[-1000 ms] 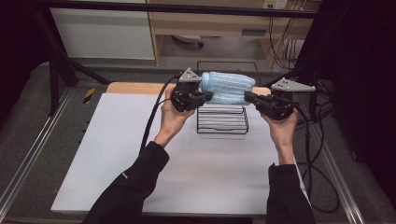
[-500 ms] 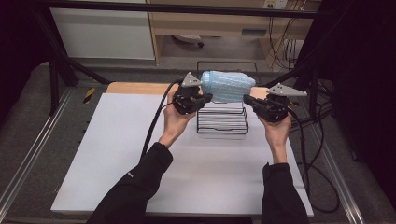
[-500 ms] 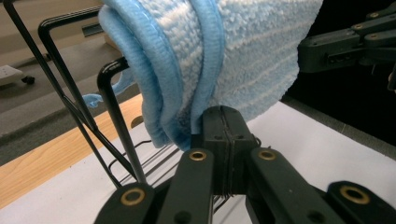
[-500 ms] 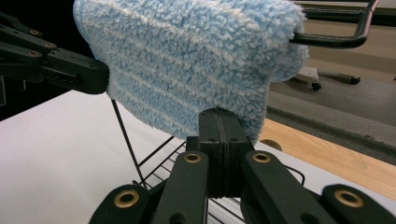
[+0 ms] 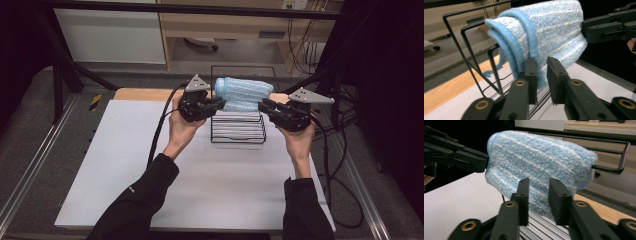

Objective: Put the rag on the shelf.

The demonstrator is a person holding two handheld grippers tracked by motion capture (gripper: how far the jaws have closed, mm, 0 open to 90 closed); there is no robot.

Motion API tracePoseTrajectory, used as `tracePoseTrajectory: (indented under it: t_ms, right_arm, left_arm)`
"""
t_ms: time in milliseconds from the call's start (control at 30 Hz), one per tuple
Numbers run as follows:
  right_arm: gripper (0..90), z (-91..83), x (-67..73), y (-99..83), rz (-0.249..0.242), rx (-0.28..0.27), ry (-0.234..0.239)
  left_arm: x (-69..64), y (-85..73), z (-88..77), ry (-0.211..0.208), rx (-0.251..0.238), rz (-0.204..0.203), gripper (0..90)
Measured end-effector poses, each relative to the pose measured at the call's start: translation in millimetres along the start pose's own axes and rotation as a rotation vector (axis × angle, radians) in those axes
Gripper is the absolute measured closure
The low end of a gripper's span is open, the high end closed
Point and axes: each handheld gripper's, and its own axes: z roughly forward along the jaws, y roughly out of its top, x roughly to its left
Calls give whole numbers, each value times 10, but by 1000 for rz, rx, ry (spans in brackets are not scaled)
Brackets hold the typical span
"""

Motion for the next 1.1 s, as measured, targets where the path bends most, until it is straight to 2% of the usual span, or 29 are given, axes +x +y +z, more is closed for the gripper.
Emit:
tracePoseTrajectory:
  t_ms: [233, 333, 533, 700, 900, 1100]
  right_arm:
    - [499, -76, 58, 80, 10, -21, 15]
    - [379, -119, 84, 98, 14, -25, 22]
    - [219, -196, 139, 75, 16, -29, 31]
    - [89, -220, 171, 21, 16, -3, 47]
    - [35, -262, 240, -60, 9, 5, 66]
    - [12, -269, 322, -217, 0, 26, 87]
  left_arm:
    - [54, -1, -166, 5, -2, -11, 608]
    - [85, -19, -244, 6, 2, -14, 488]
    - [167, -151, -417, 31, 12, -16, 355]
    - [237, -294, -574, 49, 33, -9, 271]
    - [279, -537, -762, 73, 49, -3, 183]
    - [309, -889, -942, 81, 69, -4, 142]
